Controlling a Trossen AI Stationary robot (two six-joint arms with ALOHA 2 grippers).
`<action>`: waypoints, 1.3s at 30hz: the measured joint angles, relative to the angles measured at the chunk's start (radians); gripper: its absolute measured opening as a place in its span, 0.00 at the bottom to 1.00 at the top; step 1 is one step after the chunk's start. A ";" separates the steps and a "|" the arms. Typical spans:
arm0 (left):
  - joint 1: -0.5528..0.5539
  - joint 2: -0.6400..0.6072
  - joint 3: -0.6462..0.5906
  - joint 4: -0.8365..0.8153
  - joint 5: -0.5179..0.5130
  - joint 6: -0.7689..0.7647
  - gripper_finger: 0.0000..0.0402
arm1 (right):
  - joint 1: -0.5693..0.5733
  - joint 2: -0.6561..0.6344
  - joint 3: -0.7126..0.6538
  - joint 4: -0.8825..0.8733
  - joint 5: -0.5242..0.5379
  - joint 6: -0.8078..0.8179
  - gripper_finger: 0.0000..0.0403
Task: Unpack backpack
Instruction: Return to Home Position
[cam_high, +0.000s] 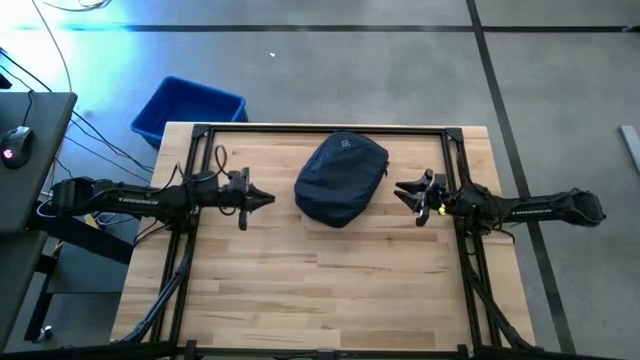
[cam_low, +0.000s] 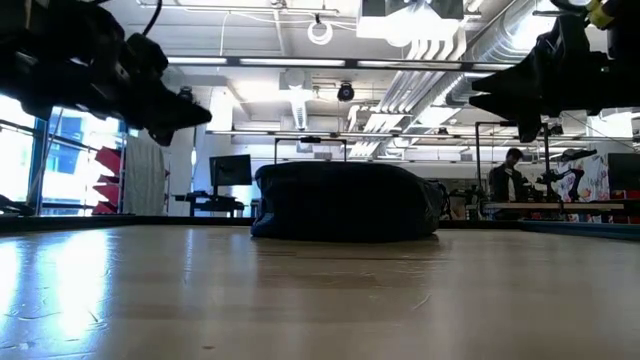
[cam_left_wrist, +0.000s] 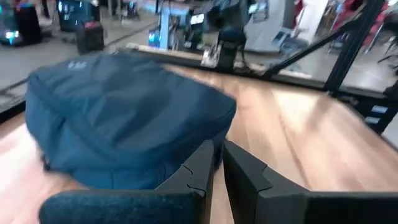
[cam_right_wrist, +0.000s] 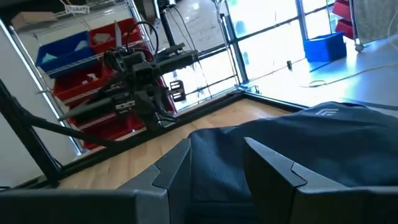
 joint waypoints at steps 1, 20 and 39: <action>0.000 0.000 0.000 -0.018 -0.001 0.000 0.04 | 0.000 0.000 0.000 -0.005 0.002 0.000 0.32; -0.064 -0.400 -0.082 -0.312 -0.010 0.000 0.04 | 0.003 -0.103 -0.001 -0.278 -0.014 0.000 0.32; -0.073 -0.809 -0.080 -0.443 -0.014 0.000 0.04 | -0.063 -0.455 -0.001 -0.393 -0.025 0.000 0.32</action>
